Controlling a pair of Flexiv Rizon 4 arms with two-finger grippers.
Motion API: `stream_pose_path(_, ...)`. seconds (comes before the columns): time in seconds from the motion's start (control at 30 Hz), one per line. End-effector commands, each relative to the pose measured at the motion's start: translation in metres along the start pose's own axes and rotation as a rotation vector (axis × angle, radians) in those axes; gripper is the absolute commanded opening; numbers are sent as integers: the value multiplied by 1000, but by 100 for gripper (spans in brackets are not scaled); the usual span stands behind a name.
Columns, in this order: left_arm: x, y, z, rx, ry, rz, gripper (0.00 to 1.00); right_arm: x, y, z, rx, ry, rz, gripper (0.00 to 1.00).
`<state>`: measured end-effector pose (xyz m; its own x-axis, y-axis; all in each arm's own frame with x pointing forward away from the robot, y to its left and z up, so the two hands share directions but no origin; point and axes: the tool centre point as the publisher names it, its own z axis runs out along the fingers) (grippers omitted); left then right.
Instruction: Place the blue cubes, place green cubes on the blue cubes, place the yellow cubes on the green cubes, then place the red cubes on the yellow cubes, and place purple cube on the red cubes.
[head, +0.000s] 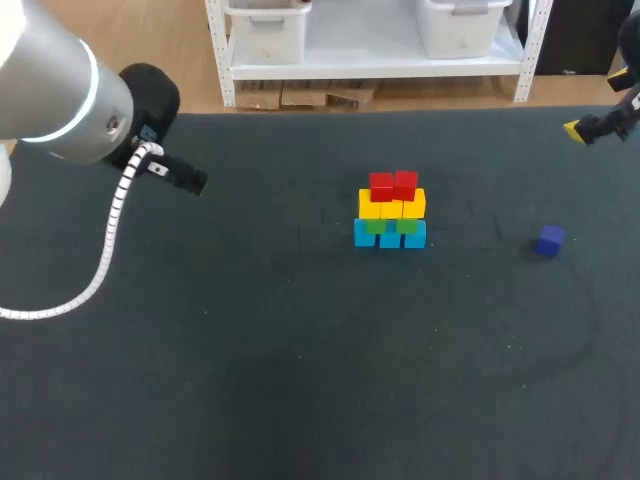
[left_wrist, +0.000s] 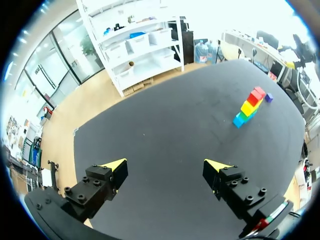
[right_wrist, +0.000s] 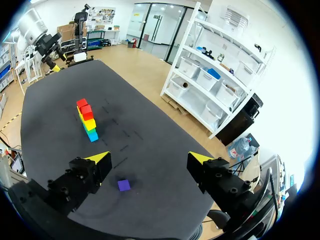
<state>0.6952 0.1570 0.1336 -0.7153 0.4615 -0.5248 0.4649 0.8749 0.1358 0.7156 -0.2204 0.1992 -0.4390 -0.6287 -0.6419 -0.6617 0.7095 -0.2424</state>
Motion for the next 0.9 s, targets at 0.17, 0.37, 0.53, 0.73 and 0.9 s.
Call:
stream_pose_path(0.17, -13, 16, -4, 1, -44, -11, 100, 2, 4, -1, 62, -3, 2, 100)
stream_pose_path(0.37, -30, 28, -11, -17, -65, -13, 100, 2, 4, -1, 62, -3, 2, 100)
stream_pose_path(0.53, -38, 31, -11, -14, -78, -13, 100, 2, 4, -1, 62, -3, 2, 100)
stream_pose_path(0.73, -42, 35, -9, 7, -78, -19, 100, 2, 4, -1, 62, -3, 2, 100)
stream_pose_path(0.9, -43, 35, -6, 31, -54, 2, 100, 2, 4, -1, 62, -3, 2, 100)
